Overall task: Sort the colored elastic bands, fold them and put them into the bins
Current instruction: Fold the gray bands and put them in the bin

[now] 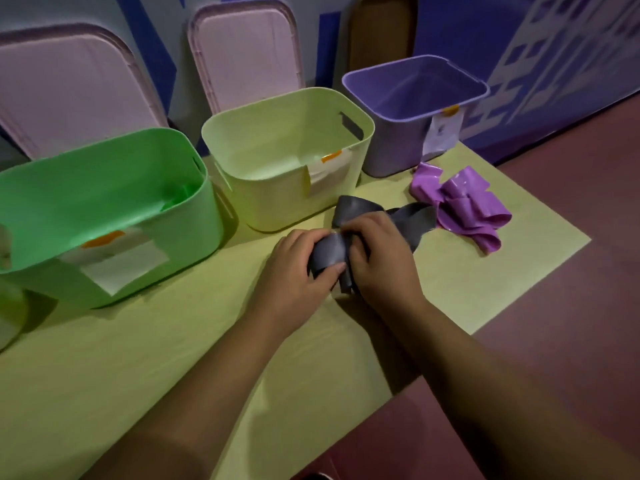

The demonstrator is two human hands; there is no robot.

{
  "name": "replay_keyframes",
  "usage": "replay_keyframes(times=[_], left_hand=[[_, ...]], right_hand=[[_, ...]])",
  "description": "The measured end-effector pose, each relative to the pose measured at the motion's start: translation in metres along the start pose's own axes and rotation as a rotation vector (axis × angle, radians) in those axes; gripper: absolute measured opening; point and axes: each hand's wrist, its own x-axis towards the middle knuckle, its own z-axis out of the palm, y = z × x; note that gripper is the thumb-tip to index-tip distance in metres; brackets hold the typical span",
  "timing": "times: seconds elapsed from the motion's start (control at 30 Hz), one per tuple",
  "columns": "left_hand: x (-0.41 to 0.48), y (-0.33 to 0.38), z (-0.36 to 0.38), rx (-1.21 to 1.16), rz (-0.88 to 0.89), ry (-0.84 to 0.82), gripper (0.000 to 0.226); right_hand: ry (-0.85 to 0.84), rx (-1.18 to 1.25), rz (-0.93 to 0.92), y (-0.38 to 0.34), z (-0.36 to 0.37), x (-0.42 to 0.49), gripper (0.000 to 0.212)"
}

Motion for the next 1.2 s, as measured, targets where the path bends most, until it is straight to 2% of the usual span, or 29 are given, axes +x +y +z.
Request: replay_keyframes(times=[0.2, 0.33, 0.5, 0.6, 0.7, 0.8, 0.9, 1.03, 1.13, 1.2], left_hand=[[-0.001, -0.008, 0.006, -0.084, 0.081, 0.109, 0.049], [-0.004, -0.014, 0.005, -0.127, 0.112, 0.177, 0.045], [-0.013, -0.012, 0.0, 0.001, 0.128, 0.219, 0.033], [-0.024, 0.003, -0.003, 0.05, 0.078, 0.19, 0.029], [-0.039, 0.016, -0.013, 0.071, -0.064, 0.102, 0.025], [-0.055, 0.014, -0.026, 0.218, -0.124, 0.024, 0.032], [-0.076, 0.005, -0.046, 0.154, -0.157, -0.041, 0.039], [-0.114, 0.001, -0.089, 0.13, -0.146, 0.025, 0.061], [-0.14, 0.005, -0.126, 0.049, -0.095, 0.05, 0.046], [-0.154, 0.008, -0.146, -0.159, -0.063, 0.086, 0.041]], right_hand=[[0.113, 0.031, -0.102, 0.011, 0.009, -0.008, 0.029], [0.062, -0.009, -0.164, 0.014, 0.011, -0.009, 0.03], [0.056, -0.124, -0.28, 0.015, 0.014, -0.014, 0.027], [0.092, -0.185, -0.34, 0.012, 0.014, -0.023, 0.023], [0.081, -0.193, -0.391, 0.002, 0.006, -0.035, 0.017], [0.032, -0.205, -0.462, -0.008, -0.002, -0.041, 0.013], [-0.022, -0.121, -0.47, -0.02, -0.004, -0.047, 0.009], [-0.009, 0.094, -0.434, -0.052, -0.006, -0.053, 0.005], [-0.009, 0.285, -0.409, -0.088, -0.016, -0.053, 0.008], [-0.003, 0.468, -0.313, -0.109, -0.02, -0.049, 0.006]])
